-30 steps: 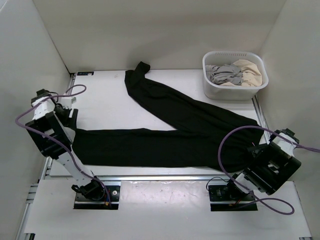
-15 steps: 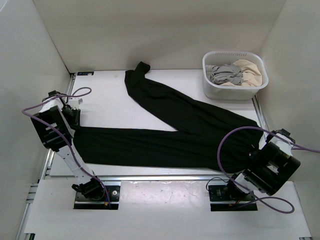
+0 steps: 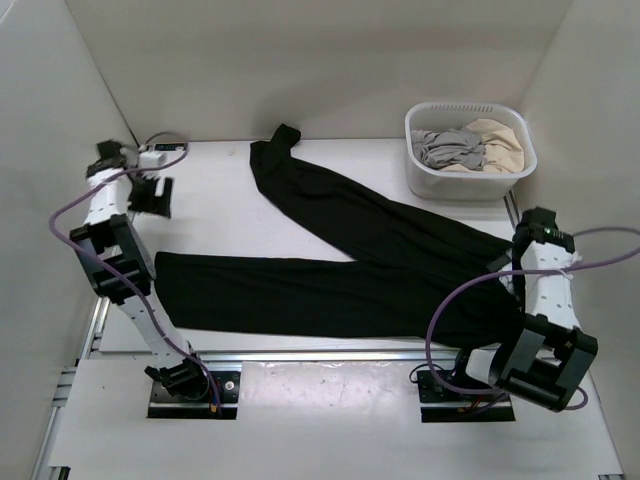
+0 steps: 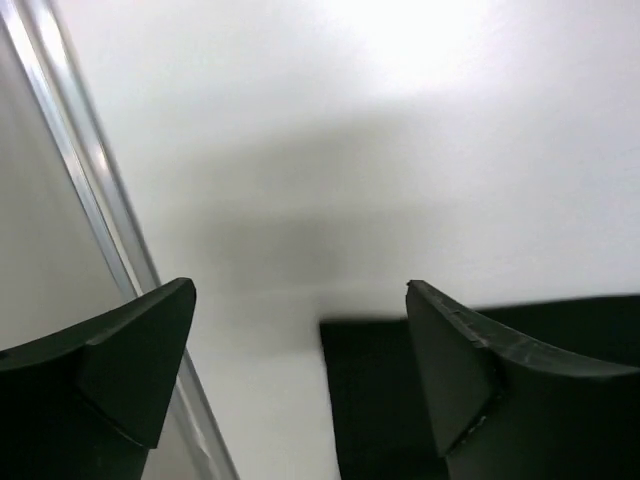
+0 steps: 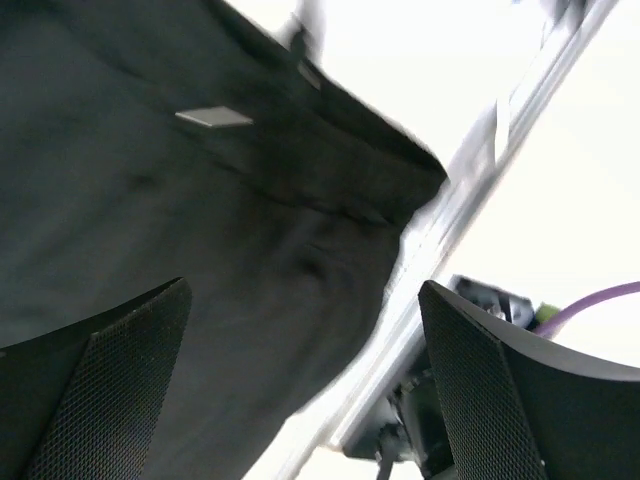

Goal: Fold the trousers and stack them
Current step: Flatten the trousers out

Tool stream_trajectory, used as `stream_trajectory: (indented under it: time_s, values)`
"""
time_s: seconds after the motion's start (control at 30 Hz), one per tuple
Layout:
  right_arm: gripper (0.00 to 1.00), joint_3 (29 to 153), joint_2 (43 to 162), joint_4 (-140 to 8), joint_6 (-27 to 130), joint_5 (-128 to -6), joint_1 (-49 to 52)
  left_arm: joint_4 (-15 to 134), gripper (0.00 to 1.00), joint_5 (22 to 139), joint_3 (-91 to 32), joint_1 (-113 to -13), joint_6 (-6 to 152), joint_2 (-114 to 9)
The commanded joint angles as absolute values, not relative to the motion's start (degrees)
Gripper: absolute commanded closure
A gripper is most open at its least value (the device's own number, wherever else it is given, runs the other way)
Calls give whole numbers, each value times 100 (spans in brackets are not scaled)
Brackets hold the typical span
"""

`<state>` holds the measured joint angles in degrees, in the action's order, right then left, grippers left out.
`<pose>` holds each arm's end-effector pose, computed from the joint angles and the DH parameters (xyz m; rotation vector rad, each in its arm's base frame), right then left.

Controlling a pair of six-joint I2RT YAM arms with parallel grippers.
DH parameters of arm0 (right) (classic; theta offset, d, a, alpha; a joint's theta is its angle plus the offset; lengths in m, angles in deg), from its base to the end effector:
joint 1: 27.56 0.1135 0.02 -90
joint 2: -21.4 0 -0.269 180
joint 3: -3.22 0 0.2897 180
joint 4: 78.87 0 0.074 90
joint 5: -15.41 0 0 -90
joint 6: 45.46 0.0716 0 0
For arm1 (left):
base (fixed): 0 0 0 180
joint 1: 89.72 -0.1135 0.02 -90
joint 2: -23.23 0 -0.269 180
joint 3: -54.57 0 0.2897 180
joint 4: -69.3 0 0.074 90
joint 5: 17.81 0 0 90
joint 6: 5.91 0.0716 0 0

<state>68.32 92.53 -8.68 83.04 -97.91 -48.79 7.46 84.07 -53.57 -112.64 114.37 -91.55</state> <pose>0.2269 -0.1185 0.2019 1.4544 2.3927 -0.5203 0.4417 0.1708 0.1902 0.2278 2.7056 -0.0216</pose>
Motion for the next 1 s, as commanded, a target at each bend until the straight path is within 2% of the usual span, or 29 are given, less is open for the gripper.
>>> stream_trajectory:
  time_s: [0.0,0.07,0.17,0.3,0.43,0.53,0.7,0.73,0.77,0.83,0.97]
  values:
    - [1,7728,9083,-678,8419,-10597,-4288,751,0,8451,-5871,-9872,11950,-8881]
    - [1,8003,9258,-933,8026,-10422,-4093,751,0,8292,-6108,-8995,12144,-9145]
    - [1,8433,9802,-1321,7489,-9694,-4022,751,0,8640,-7091,-8393,12014,-9962]
    - [1,8725,10672,-1321,7425,-9437,-3969,1014,0,9083,-8698,-7734,11530,-11069]
    - [1,8523,10735,-1778,7425,-9174,-3846,1725,0,8662,-8660,-7365,11318,-11676]
    - [1,8400,10735,-1778,7477,-9173,-3741,1788,0,7802,-8606,-7197,11318,-11993]
    - [1,8206,10683,-1831,7478,-9173,-3740,1788,1,6913,-7562,-7135,11484,-11881]
    - [1,8154,10683,-1831,7478,-9173,-3740,1788,6,6860,-6994,-7135,11538,-11767]
    - [1,8153,10683,-1892,7478,-9173,-3740,1788,16,6859,-6701,-7135,11538,-11505]
    - [1,8153,10683,-1893,7530,-9173,-3740,1788,26,6859,-6095,-7135,11608,-11196]
    - [1,8215,10735,-1893,7478,-9226,-3740,1788,31,7122,-4305,-7240,11608,-10047]
